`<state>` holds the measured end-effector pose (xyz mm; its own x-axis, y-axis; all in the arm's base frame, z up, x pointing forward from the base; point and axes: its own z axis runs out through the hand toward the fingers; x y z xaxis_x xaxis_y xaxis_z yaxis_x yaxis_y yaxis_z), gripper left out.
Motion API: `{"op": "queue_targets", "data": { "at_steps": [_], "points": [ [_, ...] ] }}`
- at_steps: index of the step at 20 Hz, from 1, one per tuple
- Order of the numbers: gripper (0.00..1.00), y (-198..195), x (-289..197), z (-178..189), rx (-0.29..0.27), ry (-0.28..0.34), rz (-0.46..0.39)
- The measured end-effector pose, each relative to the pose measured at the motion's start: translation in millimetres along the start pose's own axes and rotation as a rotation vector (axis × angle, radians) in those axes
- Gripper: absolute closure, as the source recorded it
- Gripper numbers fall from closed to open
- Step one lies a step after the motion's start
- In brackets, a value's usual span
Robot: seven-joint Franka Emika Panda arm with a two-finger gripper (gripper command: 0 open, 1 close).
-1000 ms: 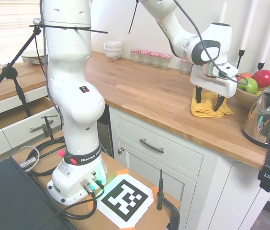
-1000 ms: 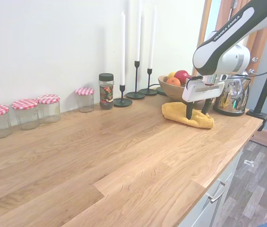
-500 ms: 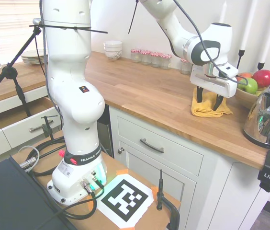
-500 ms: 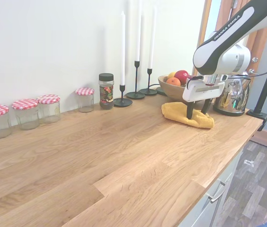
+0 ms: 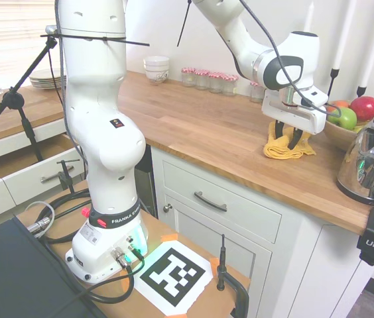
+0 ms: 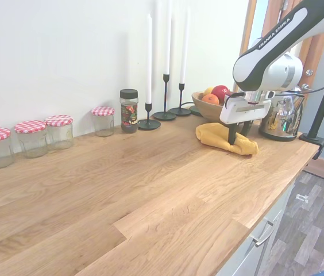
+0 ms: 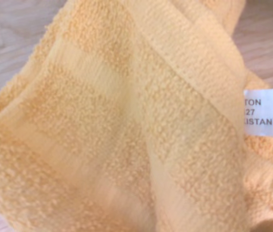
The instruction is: Wipe the counter
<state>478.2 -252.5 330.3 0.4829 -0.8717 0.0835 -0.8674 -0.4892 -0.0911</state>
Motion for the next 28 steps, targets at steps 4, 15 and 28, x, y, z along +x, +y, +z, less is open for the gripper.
{"op": "queue_targets", "data": {
  "at_steps": [4, 15, 28],
  "points": [
    [1.00, -0.7, -0.4, -0.4, 0.004, -0.001, 0.004],
    [1.00, -7.1, -4.4, -1.1, 0.007, -0.001, -0.012],
    [1.00, -110.3, -109.6, 0.5, 0.005, 0.018, -0.151]
  ]
}}
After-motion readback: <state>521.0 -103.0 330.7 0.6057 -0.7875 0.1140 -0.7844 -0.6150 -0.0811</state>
